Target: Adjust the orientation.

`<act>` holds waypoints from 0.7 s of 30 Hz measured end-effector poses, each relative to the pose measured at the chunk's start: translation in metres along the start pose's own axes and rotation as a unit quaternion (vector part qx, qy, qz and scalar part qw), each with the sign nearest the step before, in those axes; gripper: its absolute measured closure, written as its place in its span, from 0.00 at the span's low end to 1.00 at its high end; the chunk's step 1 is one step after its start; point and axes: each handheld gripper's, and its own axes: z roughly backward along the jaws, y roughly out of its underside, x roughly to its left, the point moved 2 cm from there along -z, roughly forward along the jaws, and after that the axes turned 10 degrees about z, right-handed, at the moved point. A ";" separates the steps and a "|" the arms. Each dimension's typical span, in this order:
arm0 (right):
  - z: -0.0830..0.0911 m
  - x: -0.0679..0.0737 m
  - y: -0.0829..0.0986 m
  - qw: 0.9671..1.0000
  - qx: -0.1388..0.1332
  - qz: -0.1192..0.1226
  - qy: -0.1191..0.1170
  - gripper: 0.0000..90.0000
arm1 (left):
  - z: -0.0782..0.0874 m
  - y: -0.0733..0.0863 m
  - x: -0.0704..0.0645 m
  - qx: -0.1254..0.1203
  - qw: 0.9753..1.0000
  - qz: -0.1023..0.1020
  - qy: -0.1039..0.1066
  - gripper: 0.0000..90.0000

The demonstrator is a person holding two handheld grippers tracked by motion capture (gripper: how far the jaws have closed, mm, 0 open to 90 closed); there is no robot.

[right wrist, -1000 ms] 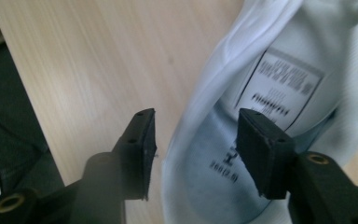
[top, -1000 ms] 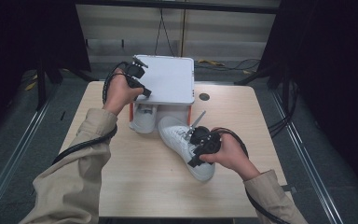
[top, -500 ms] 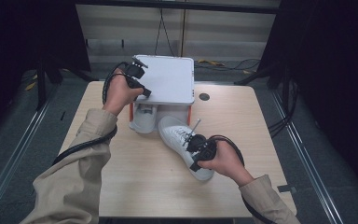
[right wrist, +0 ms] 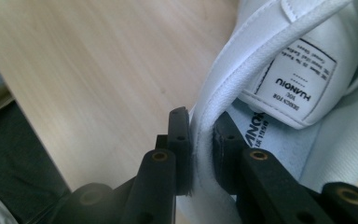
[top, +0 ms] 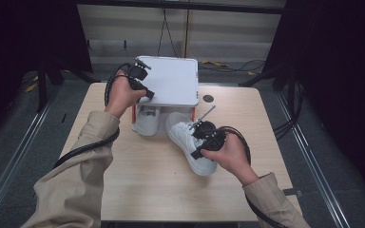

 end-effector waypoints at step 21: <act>-0.071 -0.002 -0.058 0.999 0.043 0.029 0.007 0.70 | 0.001 0.005 0.003 -0.017 1.000 -0.006 0.013 1.00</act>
